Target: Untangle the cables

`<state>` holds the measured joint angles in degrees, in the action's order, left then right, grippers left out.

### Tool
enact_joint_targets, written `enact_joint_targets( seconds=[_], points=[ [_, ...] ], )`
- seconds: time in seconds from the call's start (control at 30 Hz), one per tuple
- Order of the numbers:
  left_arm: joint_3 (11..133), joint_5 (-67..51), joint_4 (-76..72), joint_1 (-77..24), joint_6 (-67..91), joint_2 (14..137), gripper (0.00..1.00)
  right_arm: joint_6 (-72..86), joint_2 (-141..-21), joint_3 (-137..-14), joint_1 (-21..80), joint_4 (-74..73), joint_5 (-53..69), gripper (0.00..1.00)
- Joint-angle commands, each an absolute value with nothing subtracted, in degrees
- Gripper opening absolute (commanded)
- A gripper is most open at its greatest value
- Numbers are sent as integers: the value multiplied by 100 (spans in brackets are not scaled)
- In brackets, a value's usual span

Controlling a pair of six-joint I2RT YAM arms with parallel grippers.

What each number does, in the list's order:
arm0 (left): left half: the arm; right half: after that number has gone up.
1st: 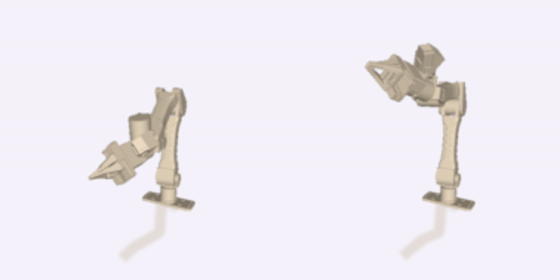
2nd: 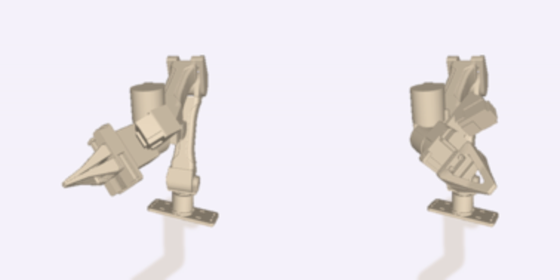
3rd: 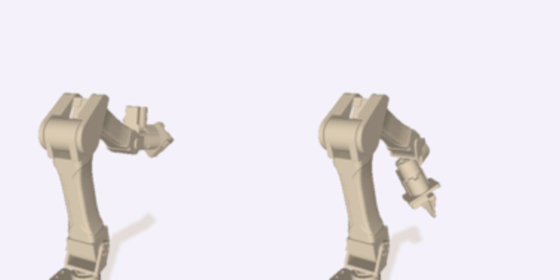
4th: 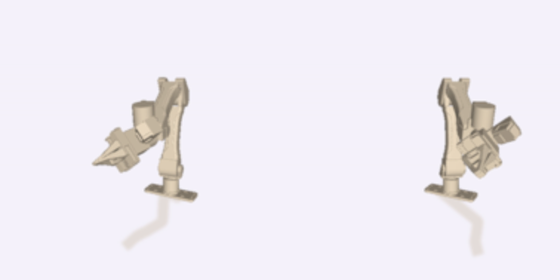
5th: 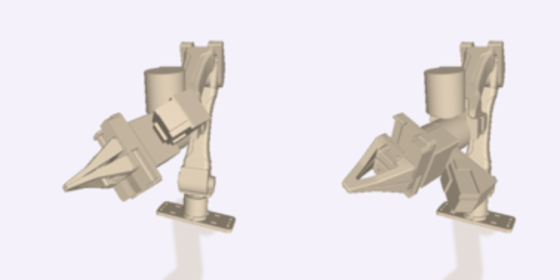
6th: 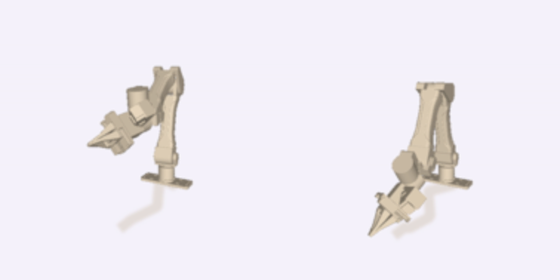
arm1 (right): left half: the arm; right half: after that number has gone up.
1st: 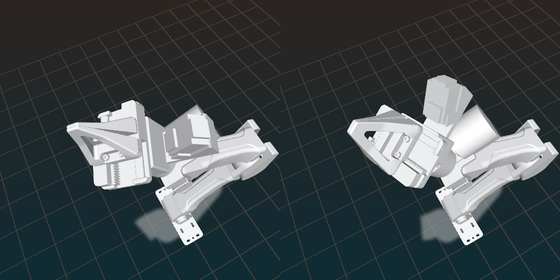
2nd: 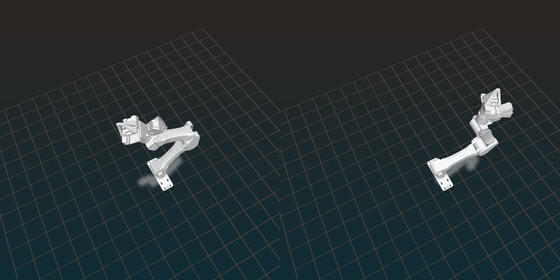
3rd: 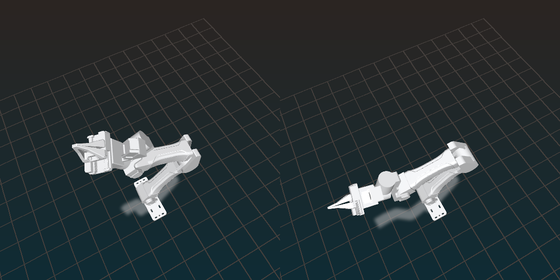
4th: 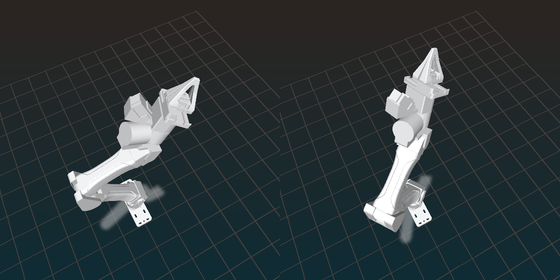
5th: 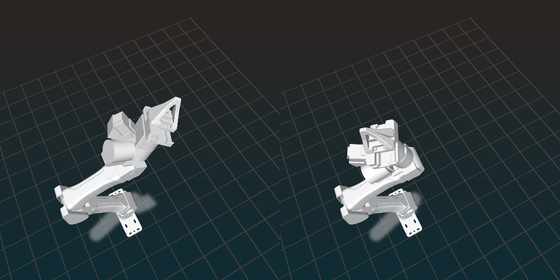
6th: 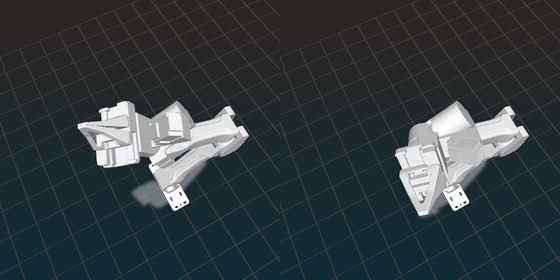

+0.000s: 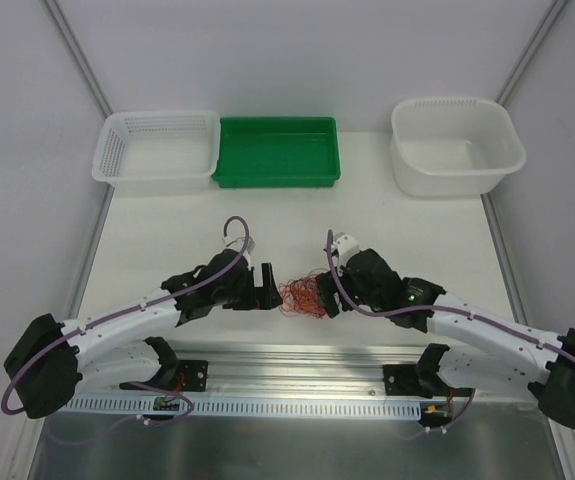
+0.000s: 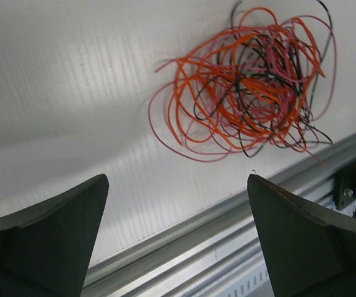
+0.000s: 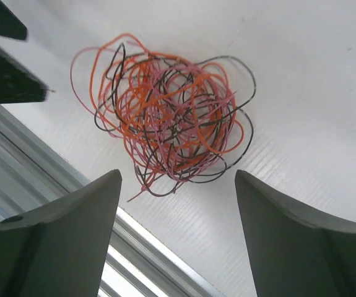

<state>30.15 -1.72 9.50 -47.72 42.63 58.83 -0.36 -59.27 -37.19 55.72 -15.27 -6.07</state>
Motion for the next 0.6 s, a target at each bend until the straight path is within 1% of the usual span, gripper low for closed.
enact_joint_targets(
  seconds=[0.0, 0.03, 0.17, 0.23, 0.27, 0.37, 0.47, 0.5, 0.57],
  points=[
    [3086, 894, 738, -4895, 5087, 6143, 96, 316, -5336, -3604, 5599, -1652, -1089, 79],
    [3050, 1079, 738, -5009, 5489, 6222, 91, 351, -5109, -3569, 5590, -1678, -1212, 80],
    [3058, 1704, 738, -5247, 6195, 6529, 87, 474, -4782, -3437, 5590, -1723, -1380, 84],
    [3172, 1880, 738, -5300, 6397, 6792, 85, 518, -4746, -3358, 5599, -1705, -1458, 89],
    [3286, 1950, 738, -5378, 6433, 6872, 82, 536, -4737, -3340, 5599, -1705, -1494, 94],
    [3462, 2135, 747, -5484, 6539, 7198, 79, 606, -4772, -3313, 5590, -1714, -1599, 99],
    [3463, 2241, 738, -5537, 6732, 7391, 73, 685, -4773, -3270, 5590, -1635, -1556, 100],
    [3480, 2276, 747, -5555, 6767, 7426, 67, 703, -4764, -3252, 5599, -1548, -1512, 100],
    [3524, 2329, 747, -5581, 6794, 7523, 59, 764, -4764, -3217, 5607, -1460, -1459, 100]
  ],
)
